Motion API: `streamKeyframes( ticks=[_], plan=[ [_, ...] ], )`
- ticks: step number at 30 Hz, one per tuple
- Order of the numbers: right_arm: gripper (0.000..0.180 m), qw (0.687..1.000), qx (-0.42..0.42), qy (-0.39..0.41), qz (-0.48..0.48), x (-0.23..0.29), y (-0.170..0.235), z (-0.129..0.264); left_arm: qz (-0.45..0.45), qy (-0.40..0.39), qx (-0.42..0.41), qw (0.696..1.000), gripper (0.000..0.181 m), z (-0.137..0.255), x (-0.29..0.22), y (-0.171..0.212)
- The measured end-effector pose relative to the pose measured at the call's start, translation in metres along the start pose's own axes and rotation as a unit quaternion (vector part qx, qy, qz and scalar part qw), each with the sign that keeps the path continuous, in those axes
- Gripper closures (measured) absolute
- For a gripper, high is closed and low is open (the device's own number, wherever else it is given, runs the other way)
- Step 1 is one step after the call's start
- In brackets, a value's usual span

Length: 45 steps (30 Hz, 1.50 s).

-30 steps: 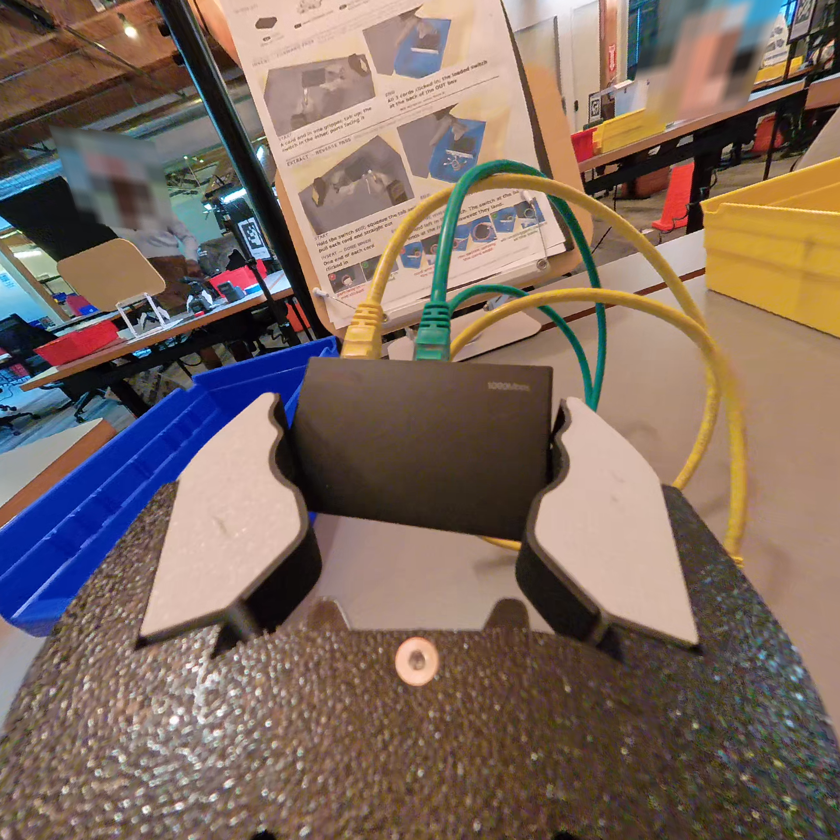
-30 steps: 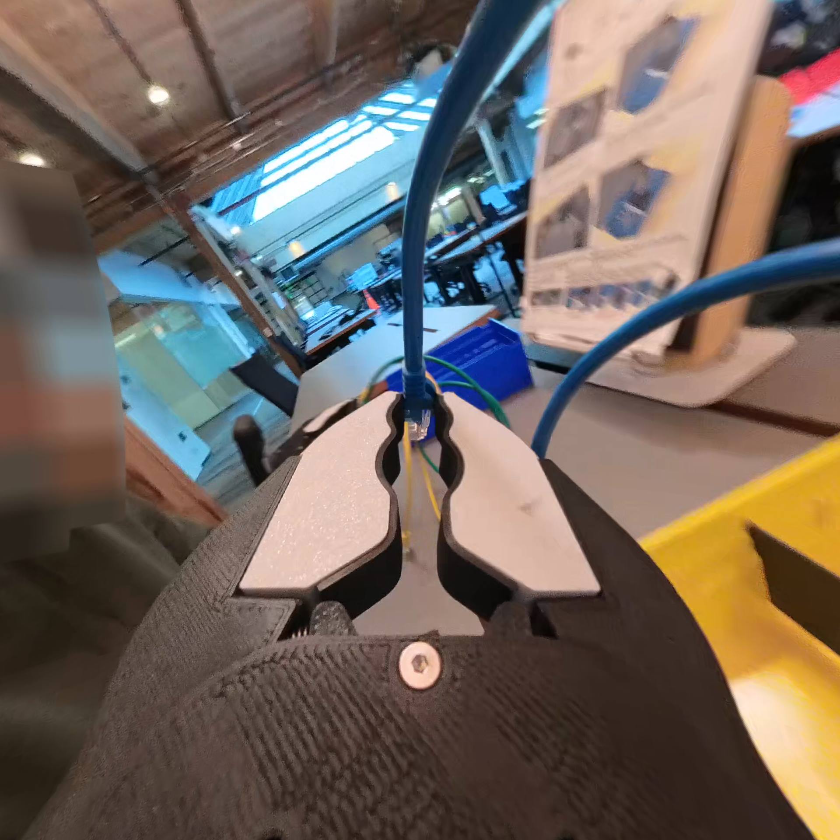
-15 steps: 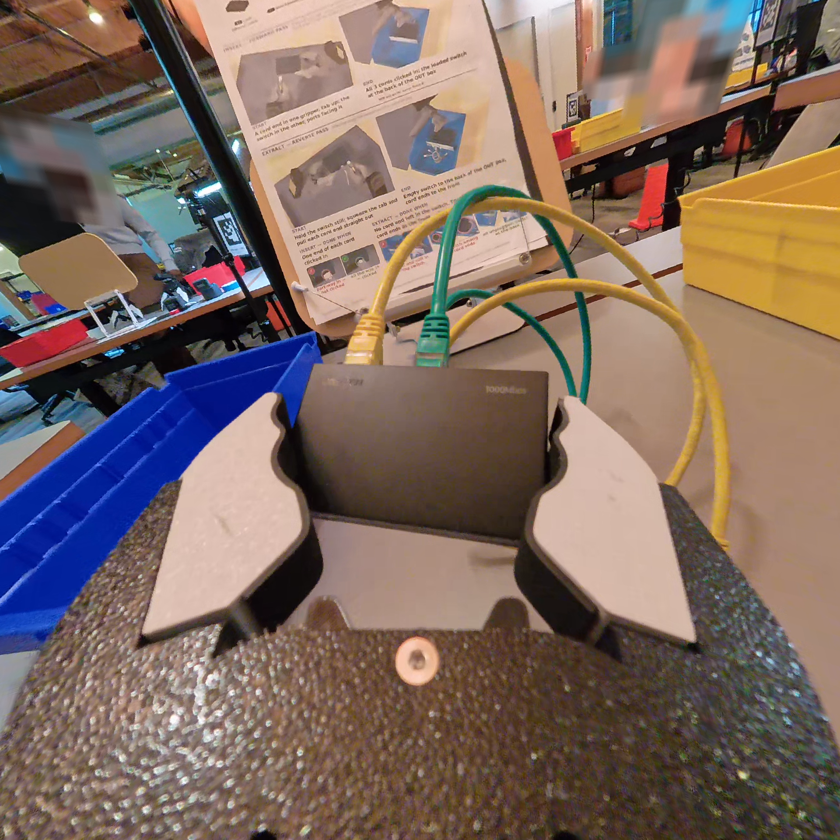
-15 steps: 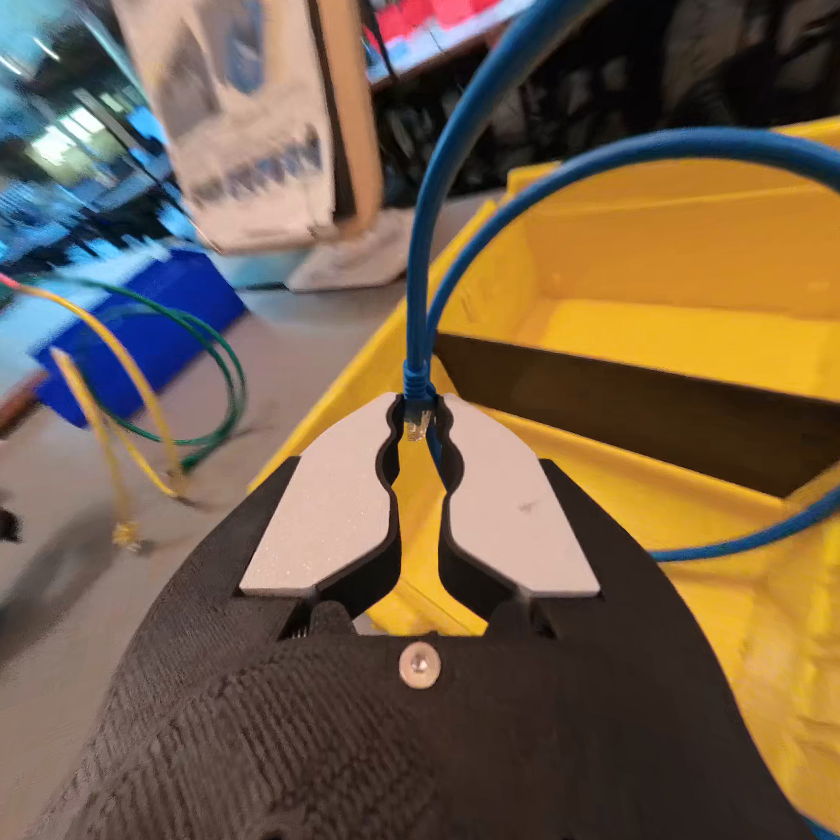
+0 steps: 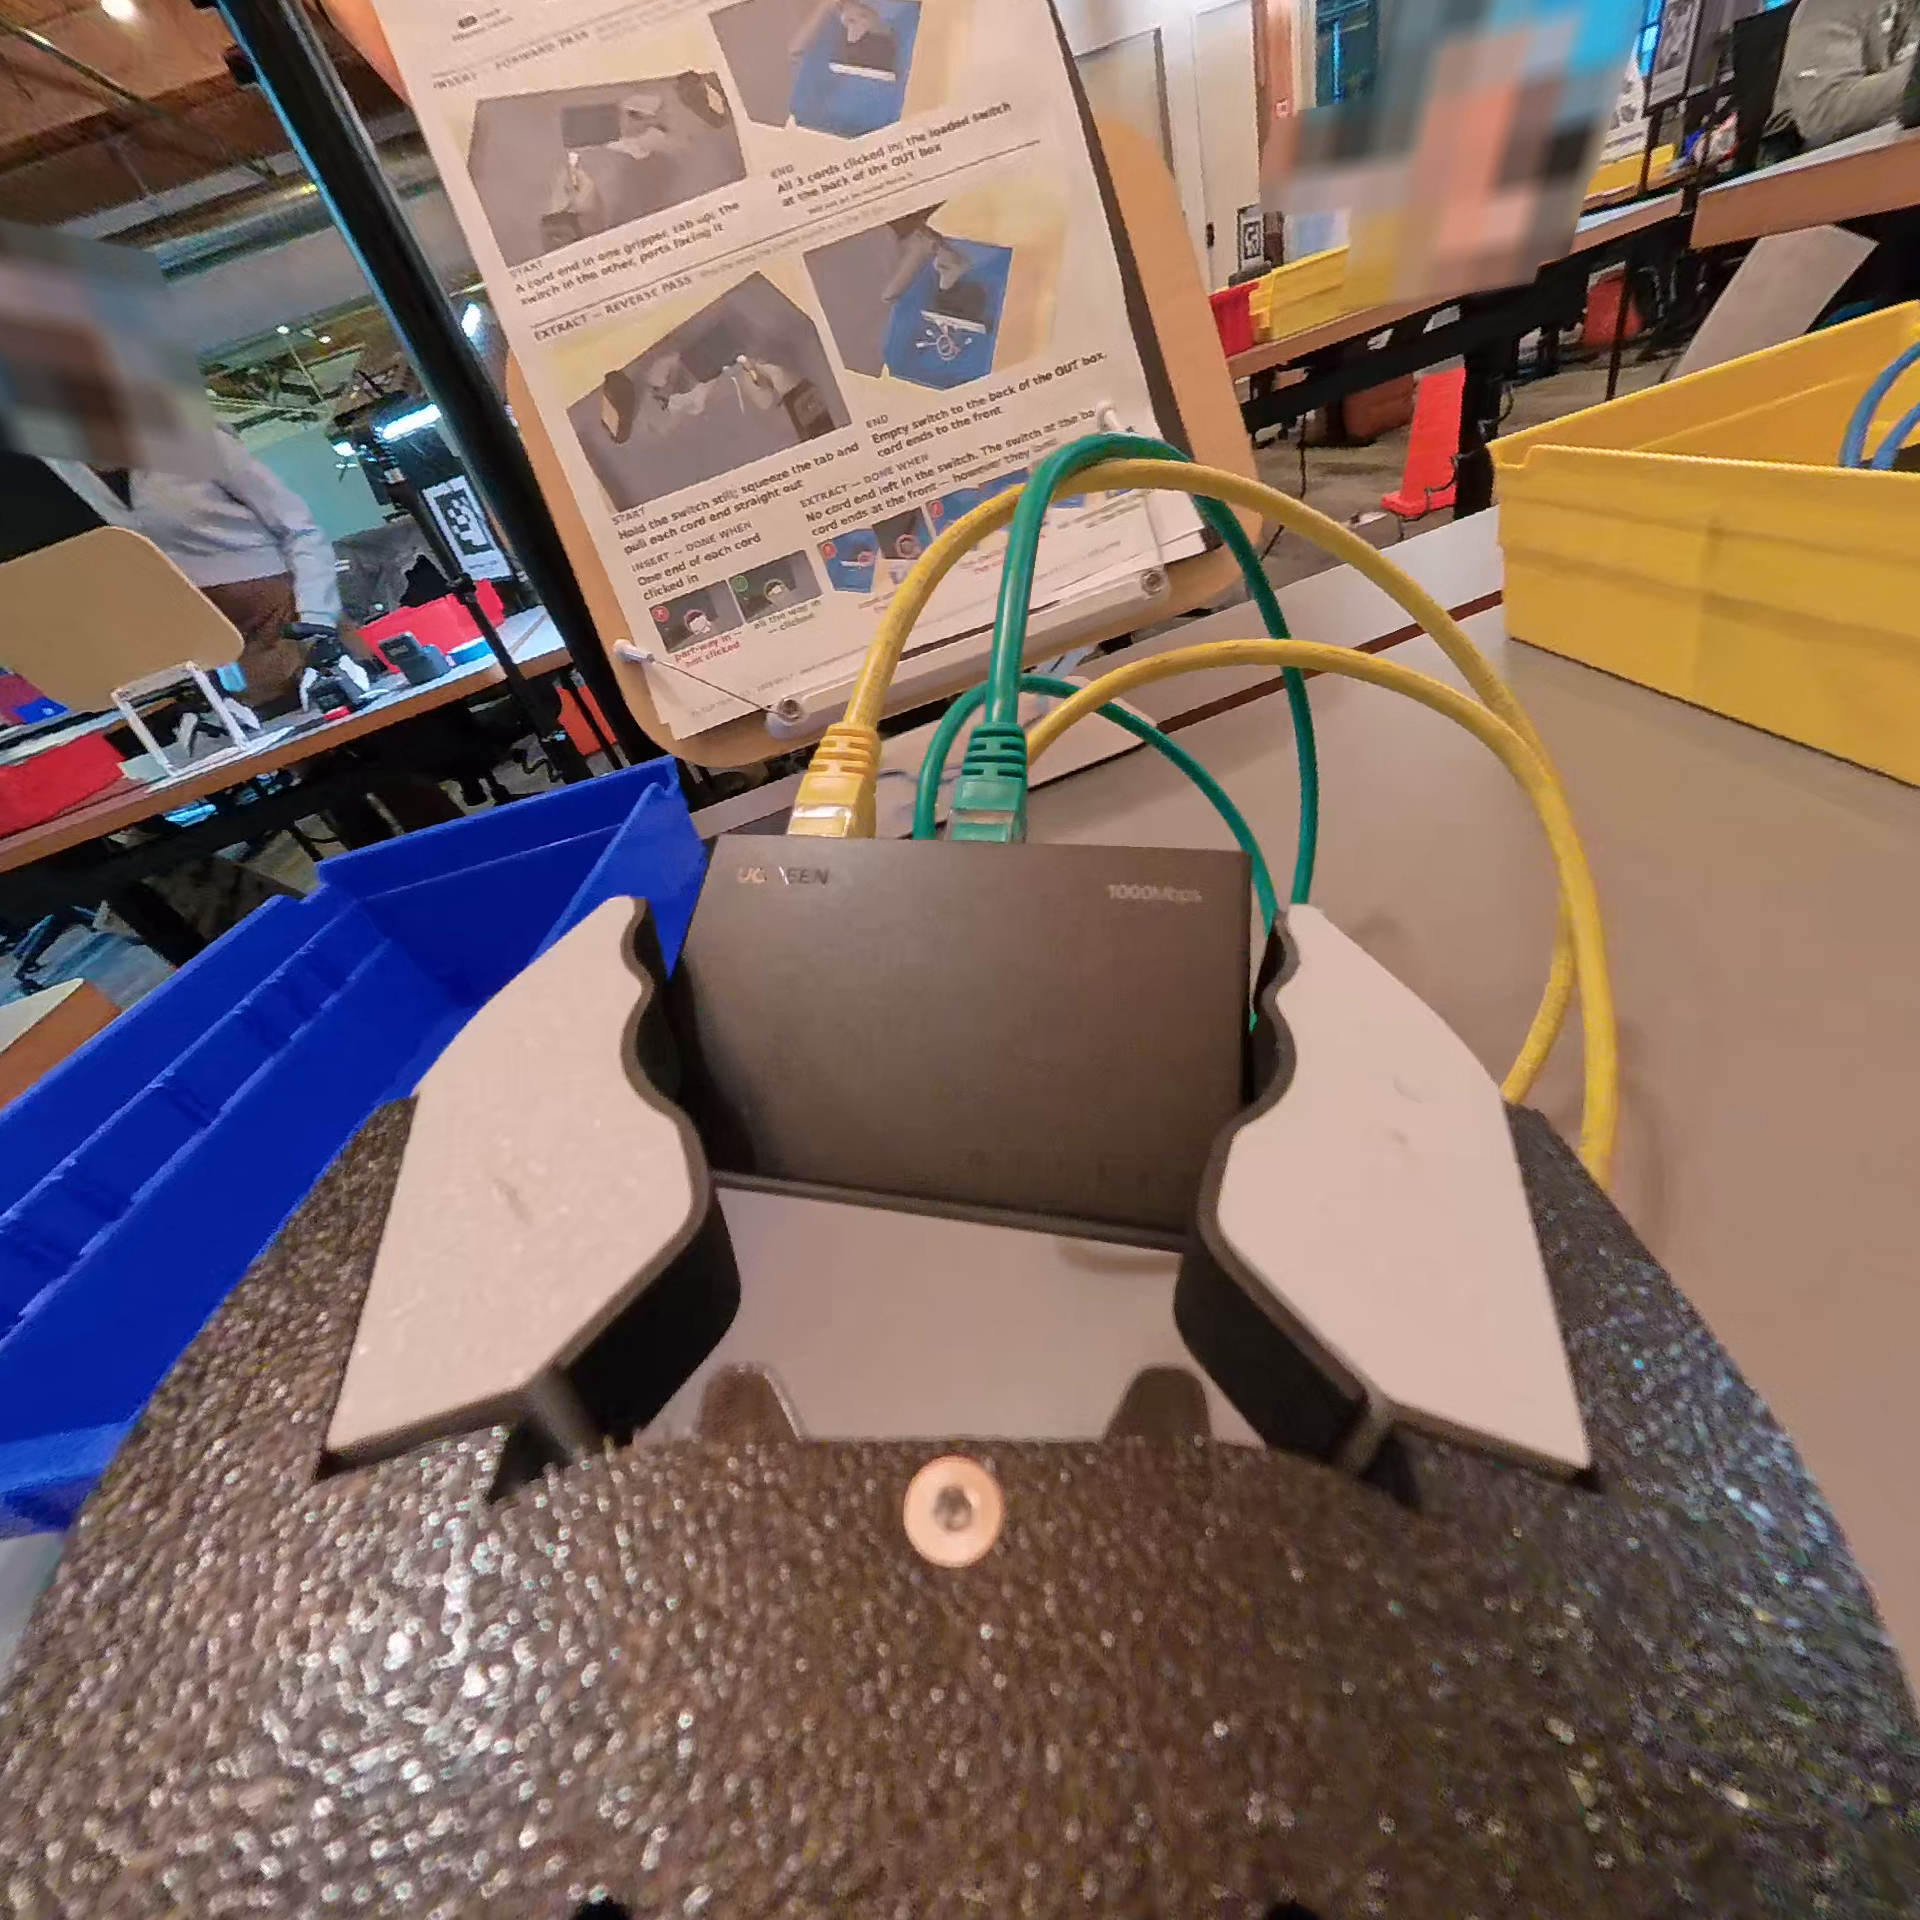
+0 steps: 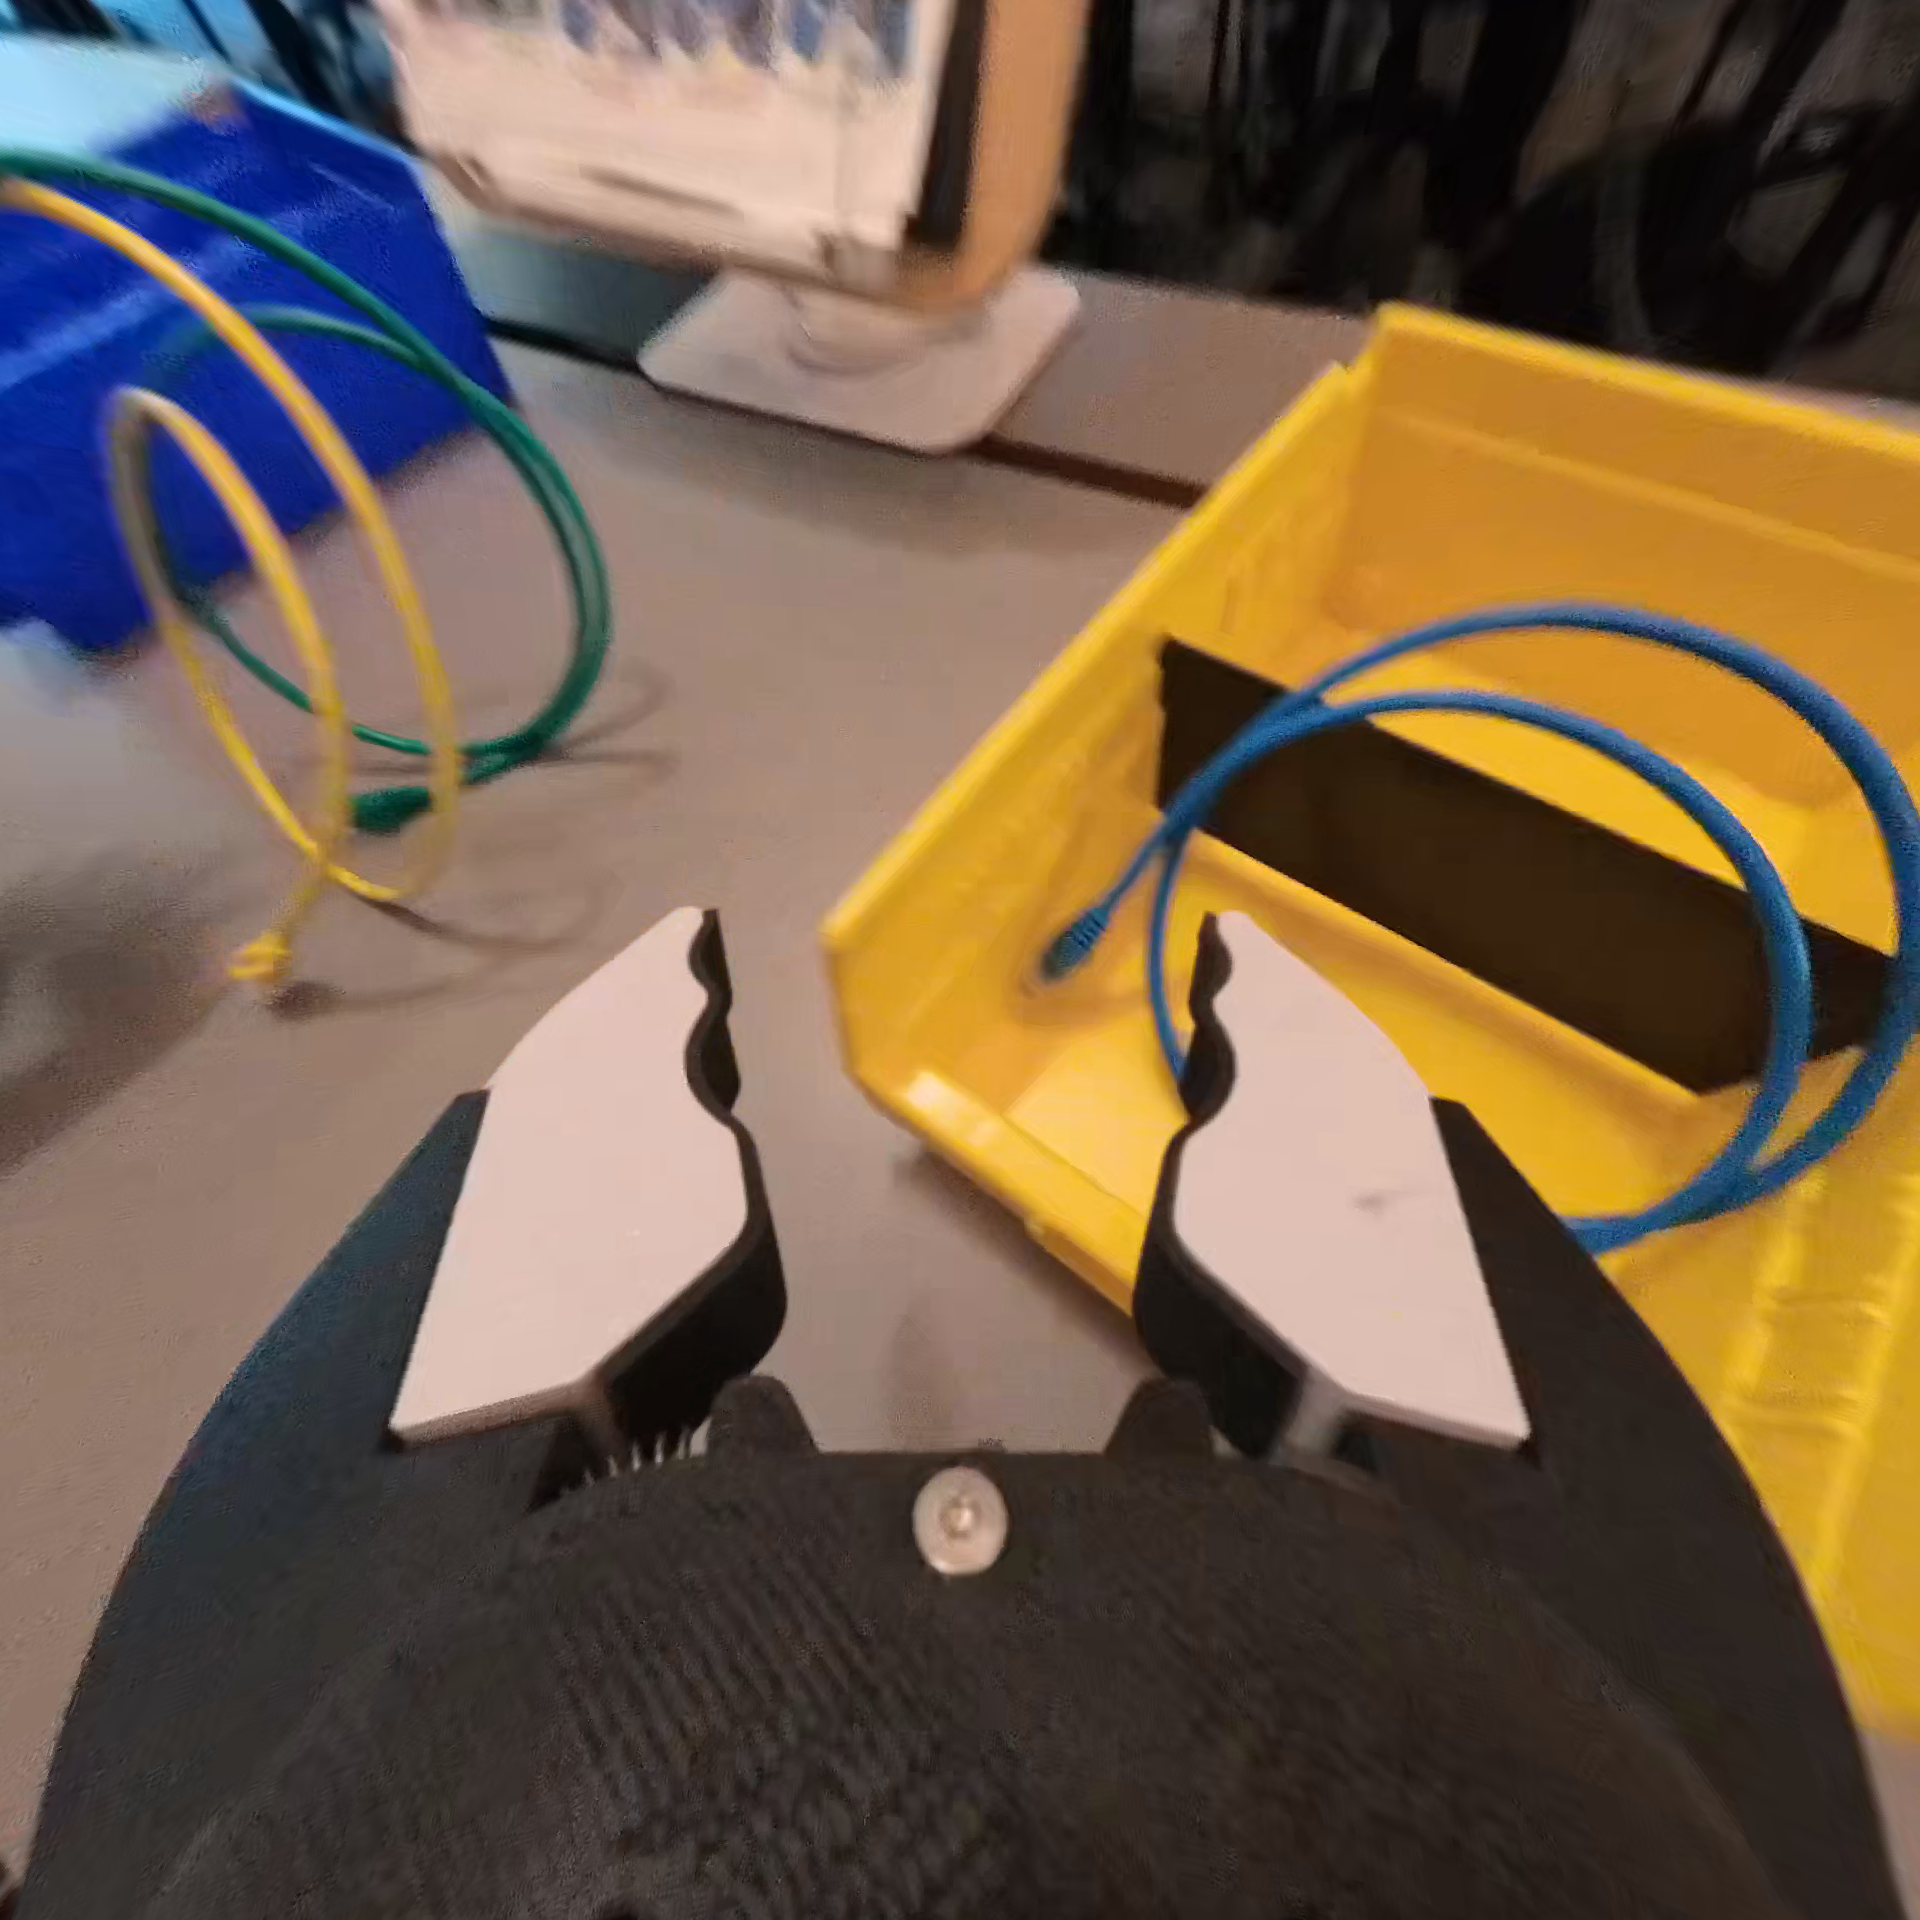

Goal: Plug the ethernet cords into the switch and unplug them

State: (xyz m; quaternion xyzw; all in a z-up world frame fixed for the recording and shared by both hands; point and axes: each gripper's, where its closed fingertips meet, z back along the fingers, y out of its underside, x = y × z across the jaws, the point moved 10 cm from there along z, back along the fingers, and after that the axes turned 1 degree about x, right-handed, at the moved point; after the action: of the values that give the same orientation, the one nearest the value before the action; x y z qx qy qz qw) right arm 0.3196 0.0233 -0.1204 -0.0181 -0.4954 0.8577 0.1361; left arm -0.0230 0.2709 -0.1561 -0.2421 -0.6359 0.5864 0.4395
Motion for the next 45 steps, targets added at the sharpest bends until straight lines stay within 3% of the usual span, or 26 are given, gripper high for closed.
streamKeyframes(
  ticks=[4,7,10,13,15,18,23,30,36,45],
  plan=[
    [0.128,0.973,-0.147,-0.176,-0.001,0.119,-0.003,0.012,0.008,0.038,-0.003,0.999,0.074,-0.002,-0.011,0.002],
    [0.13,0.95,-0.144,-0.273,-0.035,0.187,0.013,-0.017,0.006,0.088,-0.013,0.996,0.074,-0.002,-0.022,0.001],
    [0.125,0.929,-0.121,-0.321,-0.136,0.203,0.021,-0.056,0.006,0.152,-0.034,0.988,0.074,0.001,-0.029,-0.004],
    [0.135,0.884,-0.134,-0.375,-0.244,0.201,0.026,-0.078,-0.015,0.189,-0.049,0.981,0.074,0.004,-0.032,-0.007],
    [0.134,0.869,-0.128,-0.399,-0.261,0.205,0.031,-0.085,-0.024,0.207,-0.059,0.976,0.074,0.005,-0.033,-0.009],
    [0.135,0.865,-0.127,-0.406,-0.265,0.214,0.036,-0.087,-0.035,0.242,-0.079,0.966,0.074,0.007,-0.037,-0.01],
    [0.155,0.848,-0.143,-0.427,-0.279,0.218,0.041,-0.083,-0.065,0.243,-0.096,0.963,0.074,0.009,-0.045,-0.008],
    [0.155,0.857,-0.188,-0.416,-0.237,0.223,0.04,-0.075,-0.164,0.187,-0.14,0.958,0.075,0.018,-0.052,-0.015],
    [0.154,0.876,-0.243,-0.38,-0.171,0.225,0.039,-0.066,-0.189,0.174,-0.158,0.953,0.075,0.023,-0.057,-0.021],
    [0.154,0.867,-0.27,-0.389,-0.156,0.224,0.039,-0.063,-0.22,0.163,-0.175,0.946,0.075,0.027,-0.059,-0.025]
  ],
)
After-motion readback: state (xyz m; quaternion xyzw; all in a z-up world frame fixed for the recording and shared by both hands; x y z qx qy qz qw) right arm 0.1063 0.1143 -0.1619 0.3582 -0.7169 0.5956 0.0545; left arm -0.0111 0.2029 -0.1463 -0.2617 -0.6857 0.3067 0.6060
